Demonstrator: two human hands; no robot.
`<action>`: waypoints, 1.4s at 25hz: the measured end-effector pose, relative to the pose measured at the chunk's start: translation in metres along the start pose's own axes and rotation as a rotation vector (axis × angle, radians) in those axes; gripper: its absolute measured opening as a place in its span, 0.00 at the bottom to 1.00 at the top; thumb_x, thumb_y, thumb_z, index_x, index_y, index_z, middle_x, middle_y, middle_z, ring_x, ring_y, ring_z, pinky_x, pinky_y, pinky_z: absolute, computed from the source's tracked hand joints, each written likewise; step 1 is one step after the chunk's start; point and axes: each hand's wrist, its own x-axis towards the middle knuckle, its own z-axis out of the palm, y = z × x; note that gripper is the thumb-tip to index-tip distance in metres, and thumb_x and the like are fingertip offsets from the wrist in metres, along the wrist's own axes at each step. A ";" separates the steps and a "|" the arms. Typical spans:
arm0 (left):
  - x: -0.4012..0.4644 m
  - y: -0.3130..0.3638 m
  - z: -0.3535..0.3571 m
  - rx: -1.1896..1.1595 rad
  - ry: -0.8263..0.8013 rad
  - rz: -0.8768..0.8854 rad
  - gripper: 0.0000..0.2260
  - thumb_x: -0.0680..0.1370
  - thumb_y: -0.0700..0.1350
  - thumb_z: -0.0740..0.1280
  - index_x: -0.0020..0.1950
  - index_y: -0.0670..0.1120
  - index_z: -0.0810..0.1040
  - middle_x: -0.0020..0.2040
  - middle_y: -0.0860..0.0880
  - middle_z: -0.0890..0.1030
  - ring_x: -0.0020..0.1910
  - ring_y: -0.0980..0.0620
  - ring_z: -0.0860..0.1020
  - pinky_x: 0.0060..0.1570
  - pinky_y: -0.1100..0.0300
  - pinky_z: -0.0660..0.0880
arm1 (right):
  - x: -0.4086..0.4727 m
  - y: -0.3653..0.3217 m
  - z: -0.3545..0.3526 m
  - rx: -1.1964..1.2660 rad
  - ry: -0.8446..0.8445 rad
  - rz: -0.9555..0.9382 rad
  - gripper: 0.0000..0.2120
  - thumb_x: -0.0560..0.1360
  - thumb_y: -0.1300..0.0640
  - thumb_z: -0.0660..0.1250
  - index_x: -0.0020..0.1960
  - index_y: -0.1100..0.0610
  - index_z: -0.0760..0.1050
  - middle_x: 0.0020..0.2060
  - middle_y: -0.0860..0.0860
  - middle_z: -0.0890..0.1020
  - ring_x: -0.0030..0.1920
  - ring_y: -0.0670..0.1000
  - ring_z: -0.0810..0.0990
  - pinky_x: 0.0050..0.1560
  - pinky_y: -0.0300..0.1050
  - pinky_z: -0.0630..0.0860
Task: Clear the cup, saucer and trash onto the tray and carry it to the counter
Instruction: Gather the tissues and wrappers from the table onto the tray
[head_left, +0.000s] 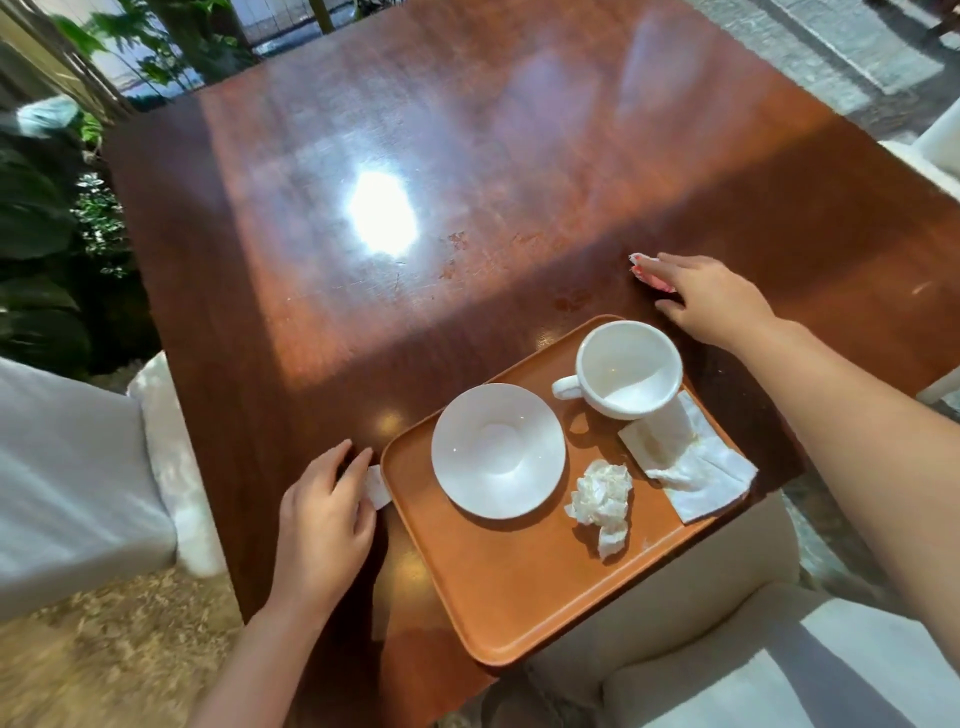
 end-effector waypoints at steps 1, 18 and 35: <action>-0.002 -0.002 0.001 -0.007 0.002 -0.003 0.22 0.69 0.34 0.71 0.62 0.40 0.77 0.61 0.39 0.77 0.61 0.40 0.75 0.55 0.42 0.75 | 0.001 -0.001 0.002 0.000 0.034 -0.010 0.29 0.75 0.58 0.65 0.73 0.46 0.61 0.68 0.53 0.72 0.67 0.59 0.68 0.59 0.56 0.72; -0.006 0.029 -0.045 -0.658 0.179 -0.433 0.07 0.76 0.40 0.66 0.49 0.50 0.80 0.42 0.59 0.80 0.42 0.59 0.78 0.39 0.69 0.70 | -0.073 -0.011 -0.001 0.568 0.854 0.209 0.13 0.74 0.60 0.62 0.55 0.60 0.80 0.50 0.58 0.84 0.50 0.56 0.82 0.52 0.45 0.77; -0.049 0.079 0.007 -0.227 -0.168 0.265 0.11 0.71 0.46 0.72 0.53 0.48 0.81 0.54 0.50 0.82 0.53 0.50 0.79 0.47 0.69 0.70 | -0.241 -0.113 0.092 0.005 0.389 -0.755 0.09 0.74 0.59 0.64 0.49 0.60 0.82 0.42 0.53 0.85 0.44 0.51 0.83 0.43 0.43 0.81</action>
